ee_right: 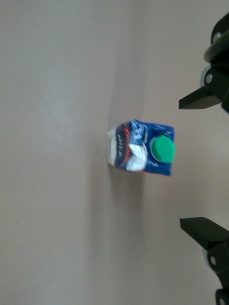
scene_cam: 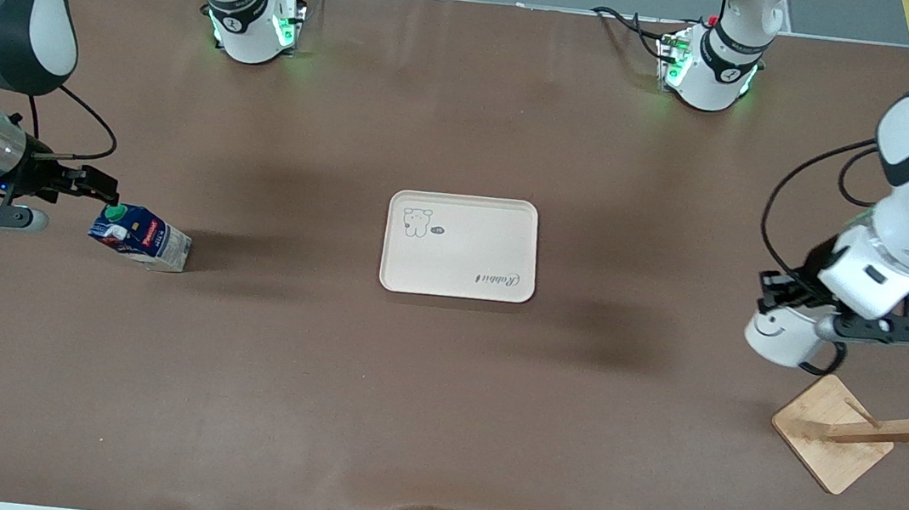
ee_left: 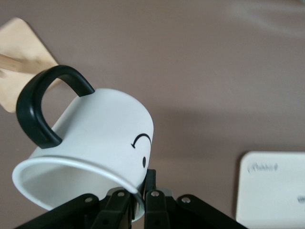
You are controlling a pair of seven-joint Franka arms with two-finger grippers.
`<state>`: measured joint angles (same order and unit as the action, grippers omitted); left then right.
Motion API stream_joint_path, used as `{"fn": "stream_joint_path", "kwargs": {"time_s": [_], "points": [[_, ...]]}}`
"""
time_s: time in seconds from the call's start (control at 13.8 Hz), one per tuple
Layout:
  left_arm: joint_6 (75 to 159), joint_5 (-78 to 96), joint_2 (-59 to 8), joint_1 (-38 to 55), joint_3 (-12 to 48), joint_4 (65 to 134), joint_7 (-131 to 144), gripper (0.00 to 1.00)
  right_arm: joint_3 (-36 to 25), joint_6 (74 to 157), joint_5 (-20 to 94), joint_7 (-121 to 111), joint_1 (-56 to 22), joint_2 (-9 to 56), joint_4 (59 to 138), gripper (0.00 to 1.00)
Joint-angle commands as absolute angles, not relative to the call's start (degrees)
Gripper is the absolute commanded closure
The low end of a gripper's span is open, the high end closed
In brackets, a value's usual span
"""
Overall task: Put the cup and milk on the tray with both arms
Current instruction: 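Carry the mug toward the tray while the right gripper lifts the milk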
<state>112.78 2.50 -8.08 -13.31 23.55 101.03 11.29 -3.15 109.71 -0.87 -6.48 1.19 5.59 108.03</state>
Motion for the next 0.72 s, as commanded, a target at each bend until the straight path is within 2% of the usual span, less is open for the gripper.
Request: {"fn": "stream_joint_path", "kwargs": {"time_s": [0.0, 0.36, 0.65], "points": [[110.13, 0.88, -11.15, -10.39, 26.1, 98.35, 17.9, 1.0, -2.37, 115.55, -1.93, -8.95, 3.34, 5.53, 111.96, 0.0], [110.13, 1.05, -19.84, 2.61, 26.19, 95.46, 35.56, 1.0, -2.2, 117.86, -1.06, -9.32, 4.31, 6.76, 113.91, 0.0], [110.21, 0.88, -30.39, 10.7, 26.19, 90.01, 47.35, 1.0, -2.11, 117.95, -0.88, -8.79, 3.25, 7.29, 114.26, 0.0]]}}
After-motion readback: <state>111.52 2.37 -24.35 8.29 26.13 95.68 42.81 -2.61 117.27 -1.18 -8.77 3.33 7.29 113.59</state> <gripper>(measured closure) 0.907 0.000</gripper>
